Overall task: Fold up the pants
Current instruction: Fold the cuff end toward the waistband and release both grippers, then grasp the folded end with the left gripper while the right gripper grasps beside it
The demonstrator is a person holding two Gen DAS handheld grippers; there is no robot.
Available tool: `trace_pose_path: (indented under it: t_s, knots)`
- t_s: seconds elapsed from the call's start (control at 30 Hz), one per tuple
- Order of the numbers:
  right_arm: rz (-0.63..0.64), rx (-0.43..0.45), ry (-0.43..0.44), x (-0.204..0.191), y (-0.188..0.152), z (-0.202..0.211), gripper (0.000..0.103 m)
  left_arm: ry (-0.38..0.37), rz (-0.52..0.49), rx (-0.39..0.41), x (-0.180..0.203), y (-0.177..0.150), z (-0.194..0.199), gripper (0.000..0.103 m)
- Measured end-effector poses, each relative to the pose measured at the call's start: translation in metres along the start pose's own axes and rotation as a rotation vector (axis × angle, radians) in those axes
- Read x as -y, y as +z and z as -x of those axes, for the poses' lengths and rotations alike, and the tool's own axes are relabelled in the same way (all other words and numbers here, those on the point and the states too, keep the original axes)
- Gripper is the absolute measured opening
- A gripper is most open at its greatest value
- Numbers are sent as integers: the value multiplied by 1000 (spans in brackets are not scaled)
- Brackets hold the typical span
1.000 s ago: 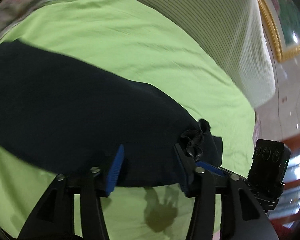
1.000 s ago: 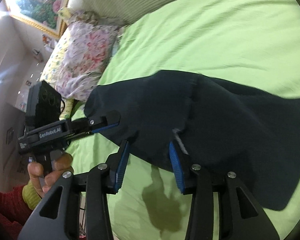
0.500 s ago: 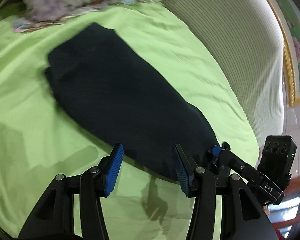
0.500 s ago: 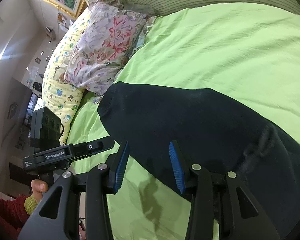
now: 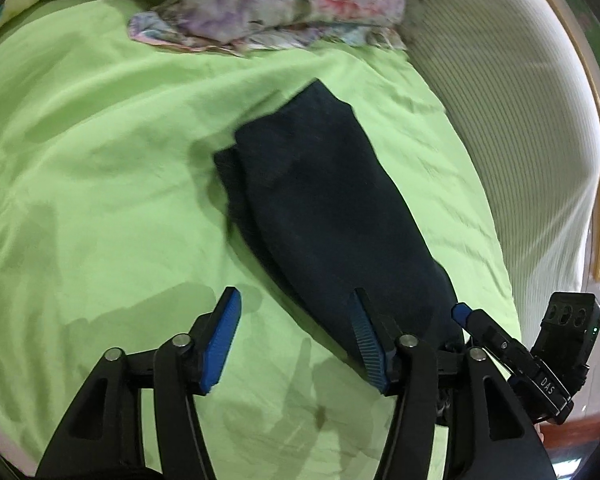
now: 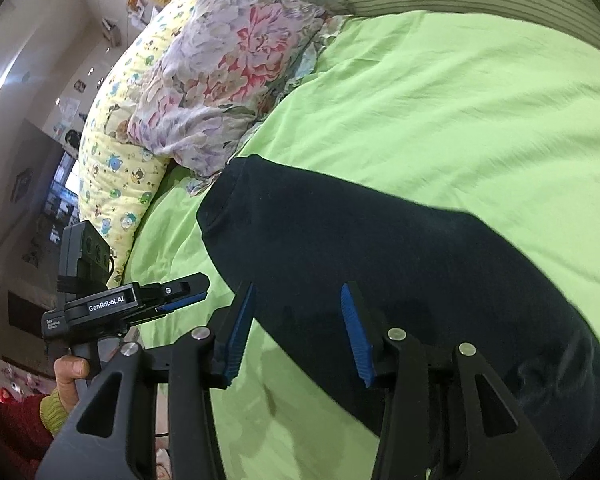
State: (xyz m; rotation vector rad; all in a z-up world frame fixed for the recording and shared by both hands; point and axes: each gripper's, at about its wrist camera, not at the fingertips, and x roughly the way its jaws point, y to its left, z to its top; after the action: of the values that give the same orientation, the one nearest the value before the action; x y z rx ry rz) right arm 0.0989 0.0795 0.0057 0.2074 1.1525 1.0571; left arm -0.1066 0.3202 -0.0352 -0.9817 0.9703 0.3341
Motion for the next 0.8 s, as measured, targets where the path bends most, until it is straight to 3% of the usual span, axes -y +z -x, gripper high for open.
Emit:
trace_pose_path:
  t_s: [0.2,0.4,0.8]
  knots:
    - [89,-64,-15,-10,33,-27,47,29,55,-6,-12,20,-12,59]
    - [175,-122,-21,-20,66,-59,47,-34,104,-27,-27,31,-23,59]
    - [290,-237,-6,-31,115,-126,47,-62,152,-17,-42,47,-37,58]
